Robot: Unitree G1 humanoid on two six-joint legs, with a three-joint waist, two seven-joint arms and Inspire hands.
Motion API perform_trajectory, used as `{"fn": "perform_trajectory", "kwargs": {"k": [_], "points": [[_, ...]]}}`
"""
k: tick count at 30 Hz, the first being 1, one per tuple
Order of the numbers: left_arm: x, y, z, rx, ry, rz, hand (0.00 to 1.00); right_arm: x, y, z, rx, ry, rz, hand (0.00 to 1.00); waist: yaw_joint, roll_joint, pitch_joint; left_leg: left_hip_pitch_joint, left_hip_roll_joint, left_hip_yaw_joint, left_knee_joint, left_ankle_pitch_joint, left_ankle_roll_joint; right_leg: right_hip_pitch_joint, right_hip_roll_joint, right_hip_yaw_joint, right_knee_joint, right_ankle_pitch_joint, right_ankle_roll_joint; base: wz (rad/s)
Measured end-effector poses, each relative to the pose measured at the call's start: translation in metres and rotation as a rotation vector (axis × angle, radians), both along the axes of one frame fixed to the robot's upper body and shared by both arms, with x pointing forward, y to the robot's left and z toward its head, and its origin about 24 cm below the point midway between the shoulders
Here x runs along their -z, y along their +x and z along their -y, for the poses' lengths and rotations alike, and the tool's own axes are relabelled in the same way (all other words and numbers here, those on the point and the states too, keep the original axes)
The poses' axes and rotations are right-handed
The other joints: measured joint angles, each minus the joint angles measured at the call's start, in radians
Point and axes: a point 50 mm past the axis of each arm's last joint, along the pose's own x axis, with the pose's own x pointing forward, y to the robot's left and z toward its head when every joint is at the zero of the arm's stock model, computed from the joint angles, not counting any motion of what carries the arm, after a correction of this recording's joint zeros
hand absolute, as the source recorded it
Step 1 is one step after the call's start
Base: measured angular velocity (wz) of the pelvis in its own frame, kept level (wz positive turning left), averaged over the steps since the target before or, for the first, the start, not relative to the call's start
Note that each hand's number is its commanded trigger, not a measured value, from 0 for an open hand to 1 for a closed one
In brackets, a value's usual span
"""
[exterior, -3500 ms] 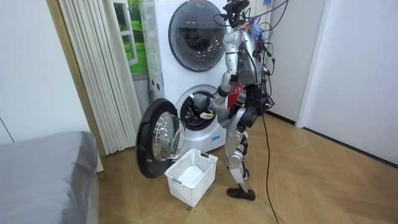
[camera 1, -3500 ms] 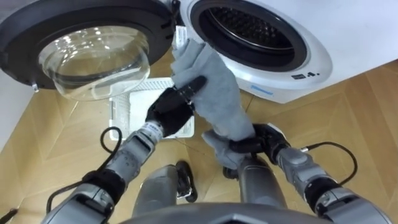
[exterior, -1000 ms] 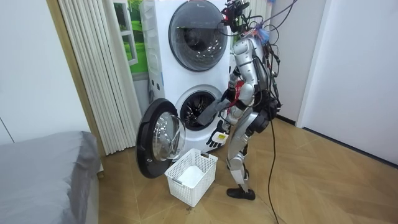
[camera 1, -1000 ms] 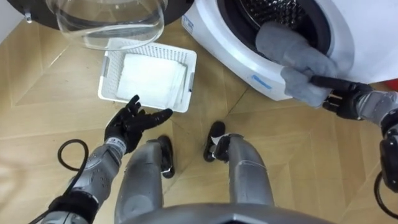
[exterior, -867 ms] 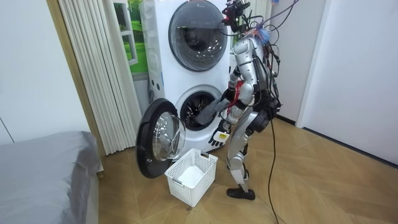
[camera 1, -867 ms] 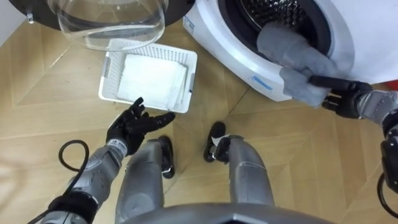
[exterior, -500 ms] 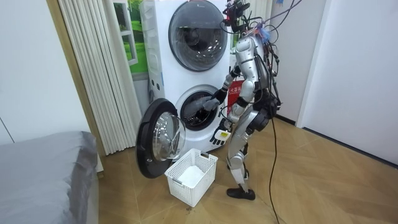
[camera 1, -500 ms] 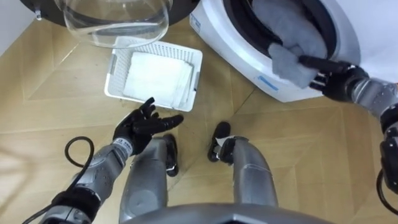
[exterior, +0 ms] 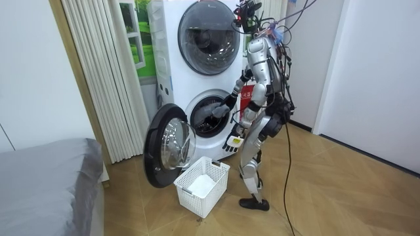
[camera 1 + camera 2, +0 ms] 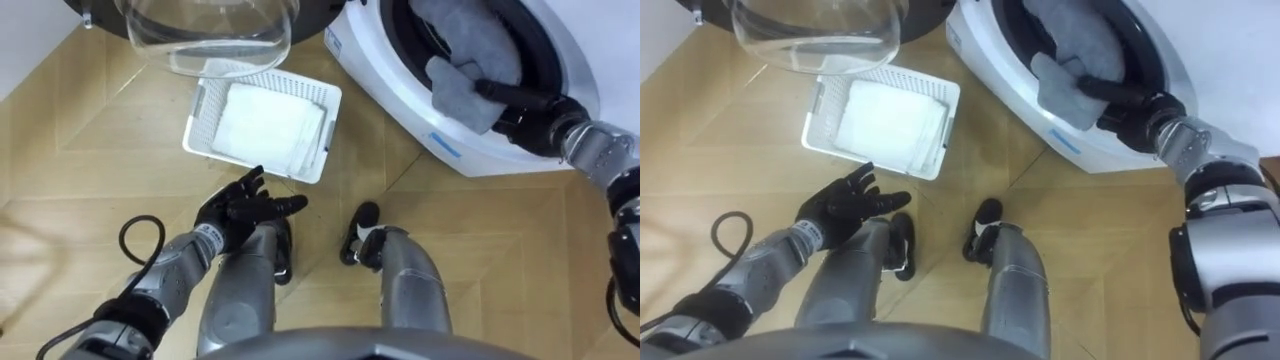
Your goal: Put towel into washing machine
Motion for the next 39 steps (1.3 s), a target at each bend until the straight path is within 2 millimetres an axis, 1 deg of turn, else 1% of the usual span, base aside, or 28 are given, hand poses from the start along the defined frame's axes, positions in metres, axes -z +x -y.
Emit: {"fn": "perform_trajectory", "kwargs": {"k": [3, 5, 8, 10, 11, 12, 14, 15, 16, 18, 20, 22, 27, 32, 34, 37, 39], "points": [[-0.001, 0.002, 0.003, 0.017, 0.002, 0.007, 0.00, -0.001, 0.002, -0.002, 0.026, 0.017, 0.015, 0.00, 0.001, 0.001, 0.0000, 0.005, -0.001, 0.009, -0.003, 0.001, -0.002, -0.005, -0.003, 0.007, 0.004, -0.007, -0.001, -0.04], [0.000, 0.000, 0.004, 0.014, 0.002, 0.001, 0.00, -0.003, 0.004, -0.004, 0.036, 0.011, 0.020, 0.00, -0.001, 0.001, 0.0001, -0.001, -0.001, 0.009, -0.002, 0.002, -0.003, -0.011, -0.005, 0.007, 0.008, -0.008, -0.002, 0.02], [-0.003, 0.000, 0.006, 0.005, -0.005, 0.017, 0.00, -0.009, 0.012, -0.013, 0.075, 0.048, 0.058, 0.00, -0.019, 0.001, -0.0005, -0.016, -0.005, 0.012, 0.005, 0.003, -0.002, -0.029, -0.011, 0.013, 0.028, -0.008, -0.003, 0.02], [-0.002, -0.001, 0.010, -0.005, -0.014, 0.013, 0.00, -0.012, 0.017, -0.017, 0.164, 0.124, 0.085, 0.00, -0.038, 0.002, -0.0009, -0.020, -0.020, 0.009, 0.005, 0.010, 0.003, -0.039, -0.030, 0.010, 0.043, -0.014, -0.003, 0.17], [-0.003, 0.000, 0.012, -0.011, -0.019, 0.019, 0.00, -0.013, 0.017, -0.018, 0.192, 0.151, 0.092, 0.00, -0.039, 0.002, -0.0010, -0.023, -0.022, 0.009, 0.008, 0.010, 0.003, -0.043, -0.033, 0.011, 0.048, -0.016, -0.001, 0.15], [-0.005, 0.002, 0.015, -0.028, -0.032, 0.030, 0.00, -0.015, 0.020, -0.020, 0.248, 0.201, 0.108, 0.00, -0.039, 0.002, -0.0011, -0.031, -0.024, 0.008, 0.013, 0.010, 0.005, -0.051, -0.037, 0.010, 0.054, -0.020, 0.005, 0.08], [-0.005, 0.003, 0.018, -0.050, -0.043, 0.030, 0.00, -0.017, 0.022, -0.022, 0.320, 0.248, 0.109, 0.00, -0.038, 0.004, -0.0009, -0.040, -0.024, 0.004, 0.025, 0.009, 0.008, -0.053, -0.040, 0.007, 0.060, -0.021, 0.006, 0.10], [-0.005, 0.003, 0.020, -0.057, -0.043, 0.027, 0.00, -0.018, 0.023, -0.022, 0.365, 0.269, 0.107, 0.00, -0.039, 0.005, -0.0011, -0.045, -0.030, -0.001, 0.030, 0.010, 0.009, -0.055, -0.047, 0.004, 0.068, -0.024, 0.009, 0.21], [-0.005, 0.004, 0.023, -0.060, -0.047, 0.027, 0.00, -0.020, 0.024, -0.020, 0.414, 0.301, 0.108, 0.00, -0.045, 0.010, -0.0020, -0.051, -0.038, -0.011, 0.033, 0.012, 0.012, -0.056, -0.055, -0.004, 0.072, -0.026, 0.011, 0.25], [-0.005, 0.005, 0.024, -0.069, -0.039, 0.024, 0.00, -0.024, 0.027, -0.019, 0.485, 0.364, 0.109, 0.00, -0.051, 0.015, -0.0030, -0.061, -0.043, -0.019, 0.037, 0.014, 0.015, -0.057, -0.059, -0.014, 0.072, -0.024, 0.013, 0.20], [-0.004, 0.004, 0.024, -0.081, -0.030, 0.014, 0.00, -0.029, 0.030, -0.020, 0.529, 0.407, 0.111, 0.00, -0.058, 0.017, -0.0026, -0.065, -0.049, -0.020, 0.038, 0.017, 0.020, -0.061, -0.062, -0.013, 0.072, -0.021, 0.018, 0.08], [-0.004, 0.004, 0.028, -0.083, -0.039, 0.012, 0.00, -0.035, 0.033, -0.019, 0.584, 0.457, 0.123, 0.00, -0.061, 0.023, -0.0029, -0.069, -0.057, -0.017, 0.037, 0.018, 0.029, -0.068, -0.072, -0.009, 0.074, -0.017, 0.025, 0.00], [-0.006, 0.006, 0.029, -0.080, -0.039, 0.020, 0.00, -0.037, 0.034, -0.016, 0.649, 0.493, 0.129, 0.00, -0.060, 0.026, -0.0045, -0.069, -0.063, -0.016, 0.036, 0.019, 0.039, -0.068, -0.077, -0.007, 0.071, -0.016, 0.035, 0.00], [-0.007, 0.009, 0.029, -0.079, -0.038, 0.027, 0.00, -0.037, 0.034, -0.016, 0.669, 0.516, 0.140, 0.00, -0.062, 0.034, -0.0059, -0.066, -0.064, -0.015, 0.029, 0.019, 0.041, -0.063, -0.077, -0.013, 0.063, -0.014, 0.037, 0.00], [-0.008, 0.010, 0.028, -0.081, -0.034, 0.030, 0.00, -0.035, 0.032, -0.016, 0.673, 0.517, 0.133, 0.00, -0.060, 0.037, -0.0053, -0.051, -0.062, -0.015, 0.020, 0.020, 0.041, -0.048, -0.075, -0.017, 0.054, -0.011, 0.032, 0.00], [-0.007, 0.009, 0.024, -0.080, -0.022, 0.027, 0.00, -0.027, 0.029, -0.019, 0.681, 0.536, 0.129, 0.00, -0.063, 0.042, -0.0055, -0.015, -0.062, -0.014, -0.009, 0.025, 0.038, -0.012, -0.070, -0.023, 0.028, -0.009, 0.036, 0.00], [-0.007, 0.010, 0.021, -0.082, -0.014, 0.028, 0.00, -0.024, 0.027, -0.020, 0.685, 0.537, 0.127, 0.00, -0.064, 0.046, -0.0072, 0.000, -0.057, -0.014, -0.020, 0.026, 0.037, 0.007, -0.065, -0.029, 0.010, -0.002, 0.033, -0.02]]}}
